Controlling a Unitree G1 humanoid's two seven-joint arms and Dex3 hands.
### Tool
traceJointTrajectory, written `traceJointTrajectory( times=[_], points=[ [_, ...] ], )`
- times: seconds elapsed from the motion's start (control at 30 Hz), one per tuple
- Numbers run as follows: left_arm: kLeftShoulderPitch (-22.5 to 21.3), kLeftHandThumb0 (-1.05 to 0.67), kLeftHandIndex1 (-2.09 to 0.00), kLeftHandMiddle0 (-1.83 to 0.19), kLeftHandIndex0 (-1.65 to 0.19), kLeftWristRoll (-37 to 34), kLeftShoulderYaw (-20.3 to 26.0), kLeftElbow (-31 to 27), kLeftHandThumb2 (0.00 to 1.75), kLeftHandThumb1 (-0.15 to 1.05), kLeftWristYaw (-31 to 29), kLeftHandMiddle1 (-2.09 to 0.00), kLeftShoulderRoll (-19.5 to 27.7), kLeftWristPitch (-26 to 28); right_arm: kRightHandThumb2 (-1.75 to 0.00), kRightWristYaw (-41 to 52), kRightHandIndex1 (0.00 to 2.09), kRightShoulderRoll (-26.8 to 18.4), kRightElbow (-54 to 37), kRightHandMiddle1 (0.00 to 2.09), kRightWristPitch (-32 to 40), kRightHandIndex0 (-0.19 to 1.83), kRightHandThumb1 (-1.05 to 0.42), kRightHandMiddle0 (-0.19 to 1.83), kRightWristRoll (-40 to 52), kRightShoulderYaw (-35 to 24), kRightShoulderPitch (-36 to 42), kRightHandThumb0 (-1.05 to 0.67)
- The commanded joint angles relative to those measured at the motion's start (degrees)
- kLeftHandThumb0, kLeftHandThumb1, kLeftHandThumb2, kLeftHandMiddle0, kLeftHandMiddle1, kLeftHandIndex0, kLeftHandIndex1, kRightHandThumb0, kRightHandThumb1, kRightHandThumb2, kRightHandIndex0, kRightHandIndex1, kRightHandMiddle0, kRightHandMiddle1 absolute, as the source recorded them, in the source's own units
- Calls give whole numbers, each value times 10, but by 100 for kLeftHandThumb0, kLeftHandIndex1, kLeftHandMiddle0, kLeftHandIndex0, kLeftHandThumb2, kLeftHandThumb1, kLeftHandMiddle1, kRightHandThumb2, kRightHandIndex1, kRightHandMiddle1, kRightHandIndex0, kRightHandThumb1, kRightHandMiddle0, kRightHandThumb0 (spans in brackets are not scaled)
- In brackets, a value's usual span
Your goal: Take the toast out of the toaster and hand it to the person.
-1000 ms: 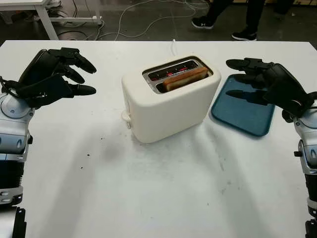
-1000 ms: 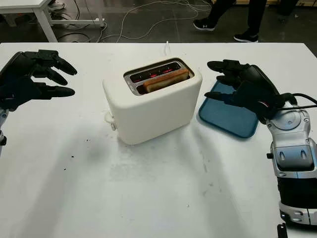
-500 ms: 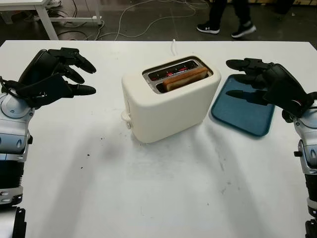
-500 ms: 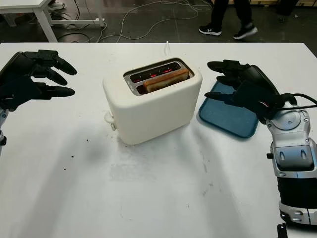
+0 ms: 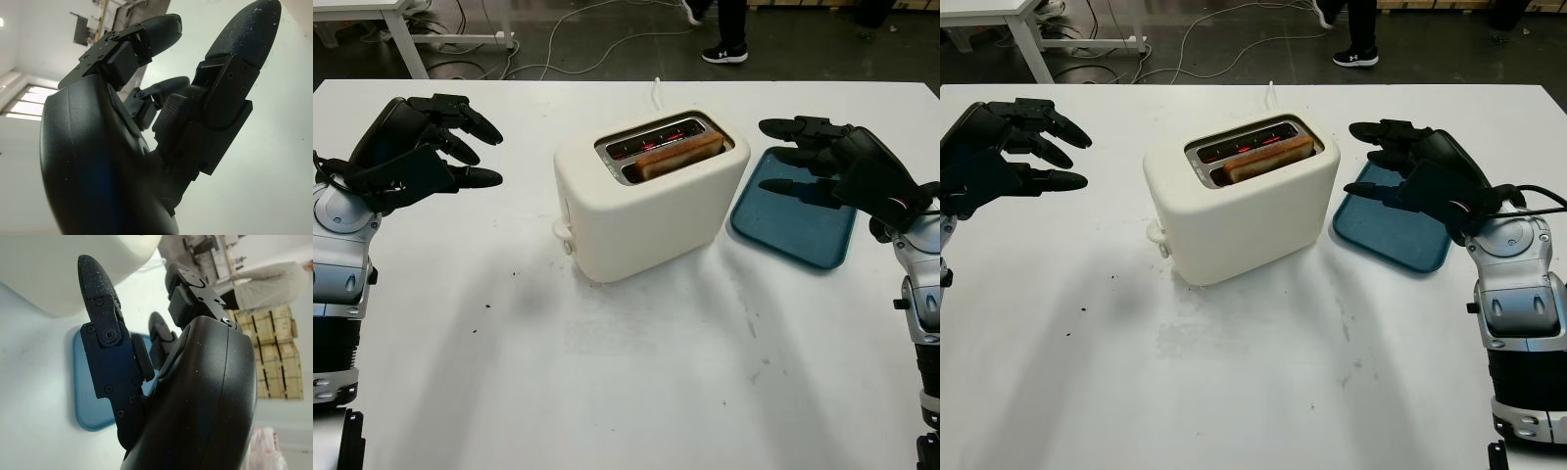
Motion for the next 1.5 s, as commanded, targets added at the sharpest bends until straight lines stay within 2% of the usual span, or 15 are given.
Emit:
traceJointTrajectory(
  times=[0.0, 1.47],
  points=[
    [-2, -105, -85, -76, -72, -1, 2, 0, 0, 71, 3, -91, 4, -10, 0, 1, 1, 4, 1, 0, -10, 49, -89, 44, 10, -3, -7, -65],
    [-4, -105, -86, -75, -71, -5, 2, 2, 0, 70, 0, -92, 2, -10, 0, -1, 1, 1, -9, 0, -1, 49, -90, 44, 7, -2, -6, -65]
  ],
)
